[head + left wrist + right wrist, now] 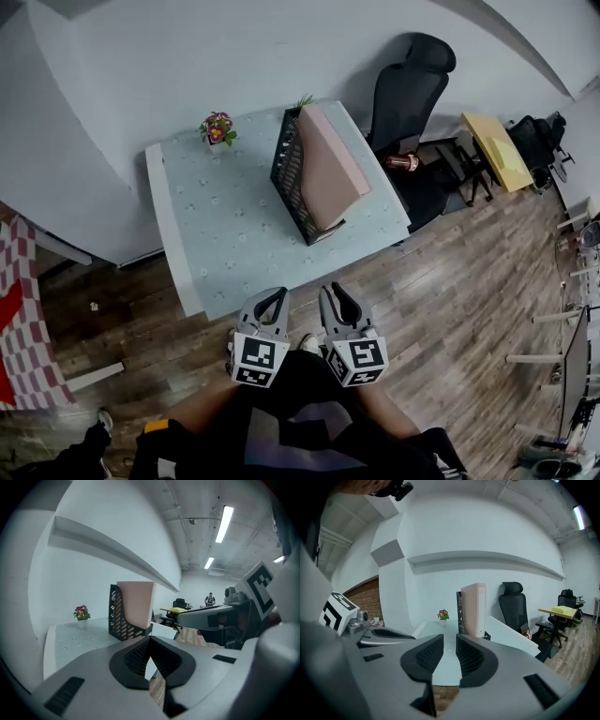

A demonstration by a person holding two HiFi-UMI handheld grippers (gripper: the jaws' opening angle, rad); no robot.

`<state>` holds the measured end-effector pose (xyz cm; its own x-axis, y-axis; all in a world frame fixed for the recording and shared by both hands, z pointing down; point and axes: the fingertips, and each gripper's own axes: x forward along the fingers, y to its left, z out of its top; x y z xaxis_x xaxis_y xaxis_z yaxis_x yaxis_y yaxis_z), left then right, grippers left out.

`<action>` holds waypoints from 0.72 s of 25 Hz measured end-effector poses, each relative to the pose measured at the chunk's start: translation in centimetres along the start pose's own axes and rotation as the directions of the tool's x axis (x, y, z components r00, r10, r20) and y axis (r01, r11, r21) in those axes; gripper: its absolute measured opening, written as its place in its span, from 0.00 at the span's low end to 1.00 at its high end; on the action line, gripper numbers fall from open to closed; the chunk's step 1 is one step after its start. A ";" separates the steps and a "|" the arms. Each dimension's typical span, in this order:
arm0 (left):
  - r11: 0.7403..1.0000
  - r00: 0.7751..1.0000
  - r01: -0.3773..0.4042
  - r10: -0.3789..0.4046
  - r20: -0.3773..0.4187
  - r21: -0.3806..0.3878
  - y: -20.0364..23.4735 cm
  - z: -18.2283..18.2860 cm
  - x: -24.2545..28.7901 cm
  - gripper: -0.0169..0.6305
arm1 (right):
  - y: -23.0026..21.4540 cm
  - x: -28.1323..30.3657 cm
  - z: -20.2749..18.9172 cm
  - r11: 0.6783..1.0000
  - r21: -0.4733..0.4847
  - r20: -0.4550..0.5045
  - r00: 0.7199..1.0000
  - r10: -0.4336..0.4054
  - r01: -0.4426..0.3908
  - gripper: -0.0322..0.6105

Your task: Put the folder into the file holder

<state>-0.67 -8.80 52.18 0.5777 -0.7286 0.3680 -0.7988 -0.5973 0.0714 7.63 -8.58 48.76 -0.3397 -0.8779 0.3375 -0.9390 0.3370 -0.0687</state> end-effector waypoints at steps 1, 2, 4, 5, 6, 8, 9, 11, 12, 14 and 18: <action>1.000 1.000 0.002 -0.002 0.000 0.010 -0.9 0.1 0.4 0.04 | -0.7 -0.4 -0.2 1.000 0.008 -0.001 1.000 0.008 -0.008 0.19; 1.000 1.000 0.001 -0.001 -0.002 0.017 -1.6 0.2 0.7 0.04 | -1.3 -0.7 -0.5 1.000 0.016 -0.002 1.000 0.016 -0.016 0.19; 1.000 1.000 -0.008 0.008 -0.008 0.019 -2.7 0.2 1.2 0.04 | -2.5 -1.3 -0.8 0.999 0.028 -0.003 1.000 0.028 -0.028 0.19; 1.000 1.000 -0.013 0.014 -0.011 0.020 -3.1 0.3 1.4 0.04 | -3.0 -1.5 -0.8 0.999 0.031 -0.001 0.999 0.034 -0.034 0.19; 1.000 1.000 -0.017 0.017 -0.014 0.022 -3.5 0.4 1.6 0.04 | -3.4 -1.7 -0.7 0.999 0.033 0.004 0.999 0.039 -0.039 0.19; 0.999 1.000 -0.020 0.021 -0.017 0.031 -4.4 0.6 2.0 0.04 | -4.2 -2.2 -0.7 0.998 0.039 0.013 0.999 0.048 -0.048 0.19; 0.999 1.000 -0.021 0.021 -0.020 0.036 -4.9 0.6 2.1 0.04 | -4.6 -2.4 -0.8 0.998 0.044 0.015 0.999 0.051 -0.052 0.19; 0.999 0.999 -0.021 0.022 -0.026 0.046 -5.5 0.7 2.5 0.04 | -5.1 -2.7 -1.0 0.997 0.051 0.016 0.998 0.056 -0.057 0.19; 0.998 0.999 -0.021 0.022 -0.030 0.051 -5.8 0.8 2.7 0.04 | -5.4 -2.8 -1.1 0.997 0.054 0.015 0.998 0.058 -0.059 0.19; 0.998 0.999 -0.019 0.021 -0.035 0.061 -6.3 0.8 3.0 0.04 | -5.7 -3.0 -1.4 0.996 0.056 0.012 0.998 0.064 -0.064 0.20; 0.997 0.999 -0.018 0.021 -0.041 0.075 -6.9 0.9 3.2 0.04 | -5.9 -3.0 -2.1 0.997 0.038 -0.020 0.997 0.073 -0.072 0.19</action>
<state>6.82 -7.32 52.08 0.5531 -0.7268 0.4072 -0.7943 -0.6075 -0.0053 14.28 -7.18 50.09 -0.4059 -0.8440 0.3506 -0.9135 0.3860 -0.1284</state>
